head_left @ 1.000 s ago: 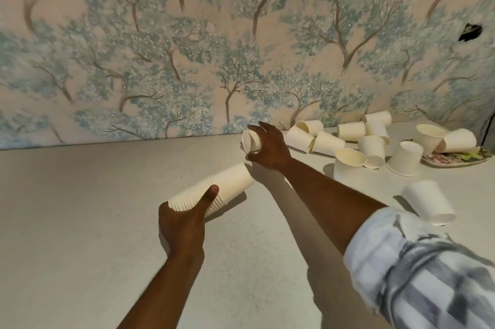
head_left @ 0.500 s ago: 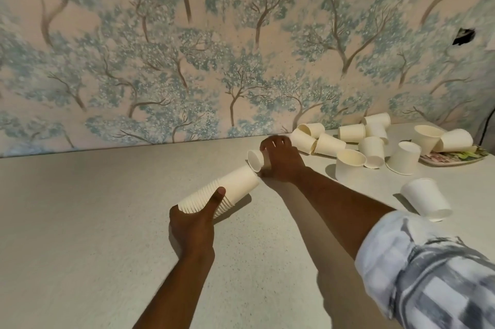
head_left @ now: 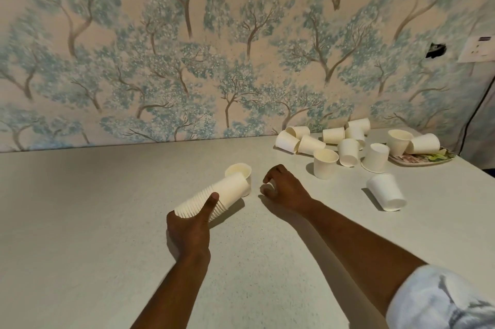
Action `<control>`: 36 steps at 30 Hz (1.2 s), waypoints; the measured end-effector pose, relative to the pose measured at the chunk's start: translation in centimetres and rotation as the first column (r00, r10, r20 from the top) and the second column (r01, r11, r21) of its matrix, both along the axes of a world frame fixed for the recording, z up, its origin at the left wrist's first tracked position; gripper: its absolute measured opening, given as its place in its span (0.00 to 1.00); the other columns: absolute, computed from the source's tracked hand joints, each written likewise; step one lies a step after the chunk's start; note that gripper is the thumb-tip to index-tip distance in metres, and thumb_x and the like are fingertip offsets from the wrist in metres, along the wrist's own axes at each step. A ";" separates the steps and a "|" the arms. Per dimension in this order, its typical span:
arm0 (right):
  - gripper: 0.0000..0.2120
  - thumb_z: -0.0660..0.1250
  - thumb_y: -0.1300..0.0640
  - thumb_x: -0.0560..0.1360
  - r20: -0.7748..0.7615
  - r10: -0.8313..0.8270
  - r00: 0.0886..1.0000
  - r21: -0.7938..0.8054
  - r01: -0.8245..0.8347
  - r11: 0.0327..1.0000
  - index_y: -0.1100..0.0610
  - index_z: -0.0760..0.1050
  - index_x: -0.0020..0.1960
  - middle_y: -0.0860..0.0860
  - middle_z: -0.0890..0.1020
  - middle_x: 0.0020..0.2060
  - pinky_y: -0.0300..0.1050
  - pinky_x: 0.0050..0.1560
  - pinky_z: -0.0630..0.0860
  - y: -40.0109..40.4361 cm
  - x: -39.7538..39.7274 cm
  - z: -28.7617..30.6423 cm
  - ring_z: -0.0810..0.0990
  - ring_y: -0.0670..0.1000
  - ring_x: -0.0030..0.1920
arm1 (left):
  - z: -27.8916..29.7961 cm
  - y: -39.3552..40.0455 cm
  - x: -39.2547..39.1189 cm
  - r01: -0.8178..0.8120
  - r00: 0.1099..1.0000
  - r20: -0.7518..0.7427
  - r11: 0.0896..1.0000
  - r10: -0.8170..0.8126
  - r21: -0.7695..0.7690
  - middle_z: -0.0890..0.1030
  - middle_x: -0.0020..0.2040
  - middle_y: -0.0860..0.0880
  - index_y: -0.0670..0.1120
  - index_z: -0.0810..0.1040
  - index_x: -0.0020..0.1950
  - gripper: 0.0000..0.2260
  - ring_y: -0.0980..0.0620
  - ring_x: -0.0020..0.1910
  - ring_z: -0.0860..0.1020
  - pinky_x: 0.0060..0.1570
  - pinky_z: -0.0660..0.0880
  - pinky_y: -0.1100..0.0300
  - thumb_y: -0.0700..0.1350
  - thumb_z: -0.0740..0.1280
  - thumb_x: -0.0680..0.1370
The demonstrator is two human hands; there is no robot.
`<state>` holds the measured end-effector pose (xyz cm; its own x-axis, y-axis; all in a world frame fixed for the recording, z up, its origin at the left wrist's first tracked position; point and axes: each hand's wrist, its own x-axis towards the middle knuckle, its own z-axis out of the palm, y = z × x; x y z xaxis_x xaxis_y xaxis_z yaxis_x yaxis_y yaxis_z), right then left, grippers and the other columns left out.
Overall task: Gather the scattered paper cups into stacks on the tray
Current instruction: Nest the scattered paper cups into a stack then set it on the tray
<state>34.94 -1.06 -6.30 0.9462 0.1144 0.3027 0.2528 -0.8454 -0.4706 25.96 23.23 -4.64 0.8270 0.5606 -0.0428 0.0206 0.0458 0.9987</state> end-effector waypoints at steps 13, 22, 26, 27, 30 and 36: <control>0.25 0.72 0.38 0.74 -0.106 0.011 0.994 0.035 -0.007 0.999 0.52 0.79 0.65 0.57 0.76 0.67 0.48 0.65 0.73 8.5 0.0 2.6 0.75 0.58 0.68 | 1.8 6.3 -3.7 -0.124 0.991 0.052 0.991 0.126 -0.041 0.81 0.51 0.50 0.47 0.77 0.58 0.37 0.43 0.53 0.81 0.48 0.83 0.51 0.62 0.83 0.57; 0.31 0.77 0.45 0.67 0.222 0.240 0.945 -0.064 -0.232 0.971 0.49 0.68 0.65 0.50 0.78 0.59 0.45 0.45 0.79 5.7 -7.4 4.1 0.82 0.54 0.49 | 3.3 5.4 -4.5 -0.054 0.991 0.130 0.994 0.042 0.090 0.79 0.57 0.47 0.48 0.71 0.65 0.39 0.47 0.54 0.80 0.39 0.81 0.66 0.54 0.85 0.60; 0.50 0.79 0.42 0.64 0.302 0.221 0.927 -0.095 -0.201 0.975 0.46 0.57 0.79 0.50 0.81 0.63 0.45 0.54 0.77 3.7 -10.1 5.9 0.80 0.50 0.56 | 3.1 1.4 -5.1 0.021 0.988 0.146 0.987 -0.045 0.161 0.79 0.58 0.47 0.49 0.70 0.65 0.40 0.47 0.55 0.80 0.42 0.81 0.64 0.54 0.85 0.60; 0.51 0.79 0.42 0.64 0.314 0.205 0.927 -0.087 -0.187 0.979 0.46 0.56 0.80 0.50 0.81 0.62 0.47 0.56 0.77 2.9 -10.8 6.1 0.79 0.50 0.56 | 3.1 0.3 -5.3 0.037 0.988 0.143 0.984 -0.062 0.173 0.78 0.58 0.47 0.49 0.70 0.66 0.40 0.47 0.56 0.80 0.44 0.82 0.61 0.53 0.85 0.60; 0.52 0.81 0.45 0.64 0.274 0.184 0.944 0.071 -0.211 0.975 0.46 0.55 0.80 0.48 0.81 0.61 0.45 0.59 0.77 0.1 -12.4 6.7 0.79 0.49 0.58 | 3.3 -2.4 -5.9 0.099 0.981 0.145 0.977 -0.128 0.187 0.77 0.58 0.47 0.50 0.69 0.67 0.39 0.46 0.56 0.80 0.50 0.83 0.53 0.52 0.84 0.62; 0.53 0.83 0.51 0.63 0.207 0.265 0.942 0.248 -0.312 0.917 0.42 0.55 0.78 0.44 0.79 0.61 0.40 0.60 0.78 -5.3 -15.5 8.0 0.78 0.44 0.62 | 4.3 -8.9 -8.0 0.244 0.940 0.184 0.942 -0.289 0.231 0.76 0.59 0.48 0.49 0.68 0.68 0.42 0.49 0.56 0.77 0.43 0.78 0.66 0.53 0.84 0.60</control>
<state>19.48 -6.37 1.72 0.8179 0.2652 0.5106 0.5605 -0.5678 -0.6028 18.01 14.37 -0.32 0.9241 0.2967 0.2409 -0.2091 -0.1349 0.9685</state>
